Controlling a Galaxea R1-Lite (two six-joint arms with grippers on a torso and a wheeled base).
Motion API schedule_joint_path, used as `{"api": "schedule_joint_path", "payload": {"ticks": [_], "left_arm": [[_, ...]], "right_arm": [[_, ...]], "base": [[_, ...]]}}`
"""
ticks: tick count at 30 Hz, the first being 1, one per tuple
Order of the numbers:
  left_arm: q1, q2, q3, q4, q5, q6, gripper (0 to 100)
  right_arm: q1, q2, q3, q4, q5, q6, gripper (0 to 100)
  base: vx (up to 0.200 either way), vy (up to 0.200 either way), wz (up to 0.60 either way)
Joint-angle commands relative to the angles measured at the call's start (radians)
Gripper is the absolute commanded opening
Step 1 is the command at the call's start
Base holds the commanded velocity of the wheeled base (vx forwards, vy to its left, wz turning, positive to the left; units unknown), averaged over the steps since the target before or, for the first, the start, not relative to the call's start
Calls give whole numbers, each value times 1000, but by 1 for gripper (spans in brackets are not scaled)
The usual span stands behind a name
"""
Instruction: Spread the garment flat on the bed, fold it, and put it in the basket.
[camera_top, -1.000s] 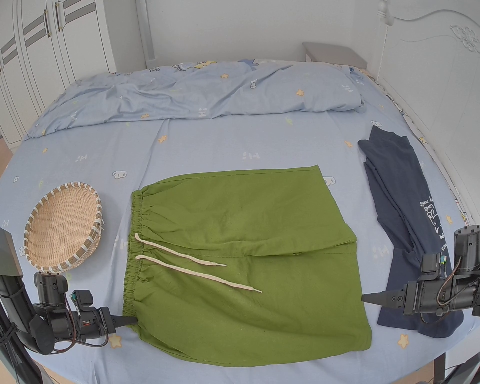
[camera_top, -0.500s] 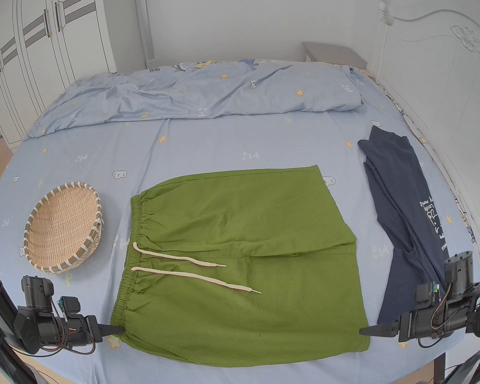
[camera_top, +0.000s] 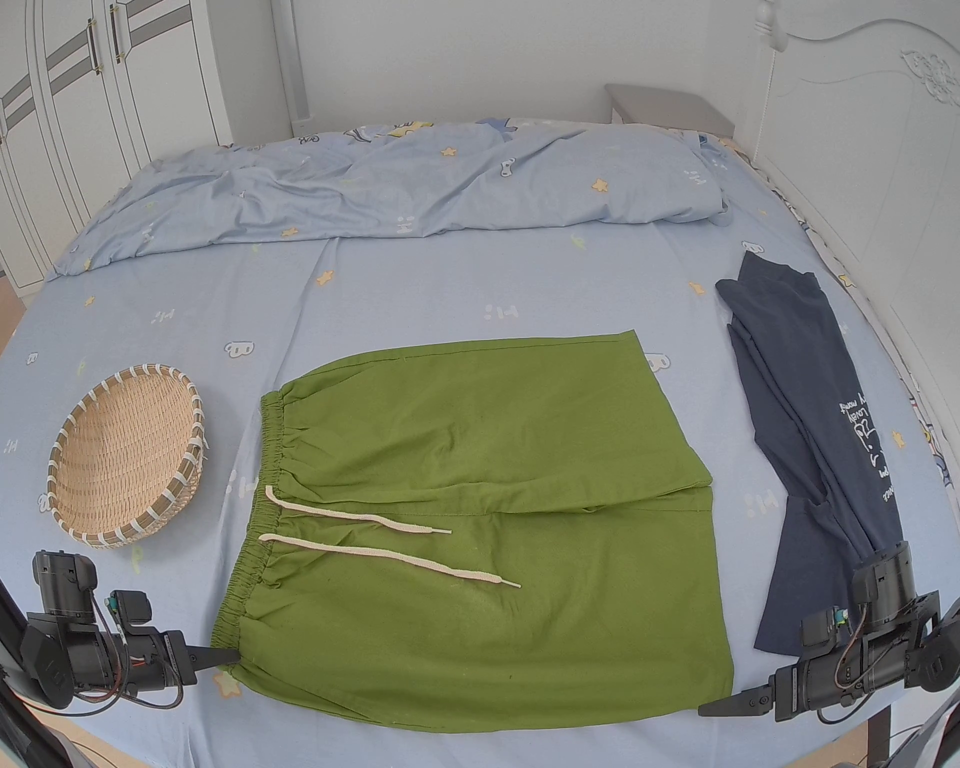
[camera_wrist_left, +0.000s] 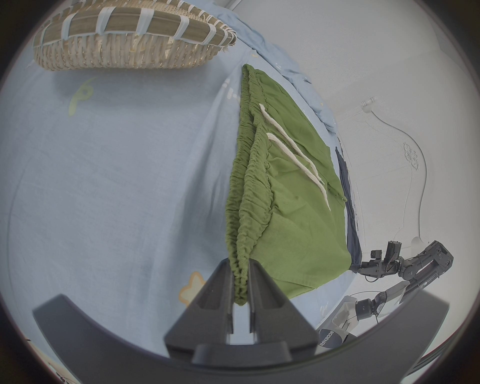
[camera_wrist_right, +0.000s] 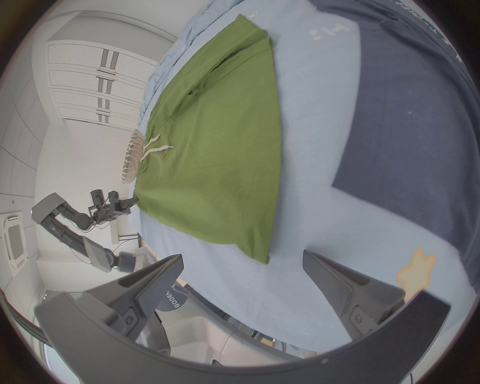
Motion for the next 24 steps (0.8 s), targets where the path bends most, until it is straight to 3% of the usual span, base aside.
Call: {"api": "schedule_joint_path", "payload": {"ticks": [1, 15, 24], "left_arm": [[-6, 20, 16, -3, 0, 0, 0], [4, 20, 12, -1, -42, -3, 0], [3, 24, 8, -1, -42, -3, 0]], "right_arm": [[10, 61, 6, -17, 45, 1, 100], [15, 297, 9, -318, 117, 21, 100], [28, 322, 22, -361, 124, 70, 100]], "base": [[0, 0, 0], [0, 0, 0], [0, 0, 0]]}}
